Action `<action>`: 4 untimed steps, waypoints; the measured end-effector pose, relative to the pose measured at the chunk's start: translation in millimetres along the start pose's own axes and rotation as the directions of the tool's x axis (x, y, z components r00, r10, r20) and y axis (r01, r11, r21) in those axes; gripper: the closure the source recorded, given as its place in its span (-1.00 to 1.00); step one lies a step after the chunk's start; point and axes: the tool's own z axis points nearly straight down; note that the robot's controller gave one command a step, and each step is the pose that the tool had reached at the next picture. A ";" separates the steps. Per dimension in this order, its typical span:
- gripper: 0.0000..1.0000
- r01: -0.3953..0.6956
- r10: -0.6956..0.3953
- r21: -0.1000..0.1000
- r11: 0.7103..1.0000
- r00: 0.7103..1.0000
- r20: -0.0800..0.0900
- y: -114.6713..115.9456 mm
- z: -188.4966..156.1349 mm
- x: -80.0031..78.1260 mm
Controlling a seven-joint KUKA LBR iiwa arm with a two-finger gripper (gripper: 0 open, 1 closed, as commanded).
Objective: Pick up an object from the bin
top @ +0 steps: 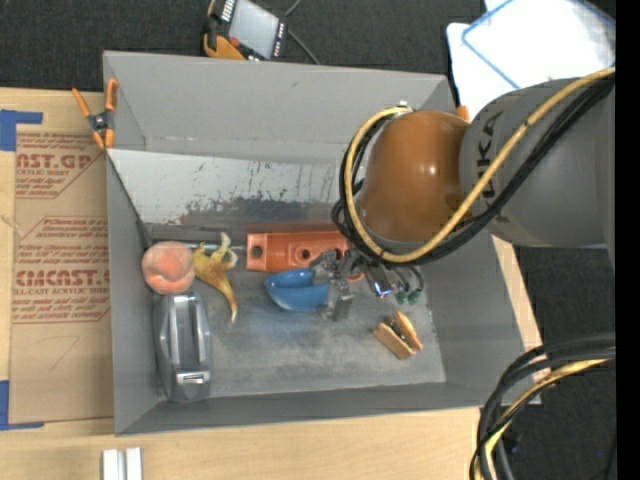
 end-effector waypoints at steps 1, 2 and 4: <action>1.00 -0.009 0.009 -0.011 1.000 0.999 -0.052 6.1 91.1 23.8; 1.00 0.002 -0.002 -0.004 1.000 1.000 -0.022 6.2 -17.4 19.4; 1.00 0.015 -0.016 -0.012 1.000 0.998 -0.055 16.3 77.3 23.4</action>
Offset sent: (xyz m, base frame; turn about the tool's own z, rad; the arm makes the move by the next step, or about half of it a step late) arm -0.0205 0.0015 0.0815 -0.0088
